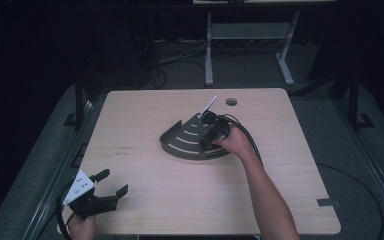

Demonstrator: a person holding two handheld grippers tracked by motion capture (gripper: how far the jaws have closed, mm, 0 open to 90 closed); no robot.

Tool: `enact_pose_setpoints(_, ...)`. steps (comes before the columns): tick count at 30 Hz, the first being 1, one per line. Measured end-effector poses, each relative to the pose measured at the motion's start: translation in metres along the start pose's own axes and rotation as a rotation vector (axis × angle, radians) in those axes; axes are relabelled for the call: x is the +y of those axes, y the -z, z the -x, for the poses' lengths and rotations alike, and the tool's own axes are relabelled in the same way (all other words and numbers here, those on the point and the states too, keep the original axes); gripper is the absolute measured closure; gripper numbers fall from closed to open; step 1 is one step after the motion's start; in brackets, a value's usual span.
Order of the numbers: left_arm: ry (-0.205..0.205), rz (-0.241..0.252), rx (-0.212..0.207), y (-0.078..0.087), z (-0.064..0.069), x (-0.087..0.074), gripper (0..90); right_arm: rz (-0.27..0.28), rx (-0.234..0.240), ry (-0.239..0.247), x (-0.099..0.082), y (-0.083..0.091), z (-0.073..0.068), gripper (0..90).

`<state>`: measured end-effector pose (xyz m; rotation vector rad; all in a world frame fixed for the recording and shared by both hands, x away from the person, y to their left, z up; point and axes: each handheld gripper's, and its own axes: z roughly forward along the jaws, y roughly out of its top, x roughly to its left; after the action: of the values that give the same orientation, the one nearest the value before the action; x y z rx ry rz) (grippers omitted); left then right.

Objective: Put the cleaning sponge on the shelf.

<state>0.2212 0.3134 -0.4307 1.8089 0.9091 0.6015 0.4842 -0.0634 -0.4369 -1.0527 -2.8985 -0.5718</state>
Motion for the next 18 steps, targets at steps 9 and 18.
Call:
enact_pose_setpoints(9, 0.000, 0.000, 0.000, 0.0005, -0.0002, 0.0001, 13.5, -0.001, -0.011, 0.000, -0.0003, 0.0003, 0.0007, 31.9)
enact_pose_setpoints(18, 0.002, 0.000, 0.000, 0.0000, -0.0003, 0.0001, 13.5, -0.002, -0.011, 0.003, -0.0001, 0.0003, 0.0003, 31.5)
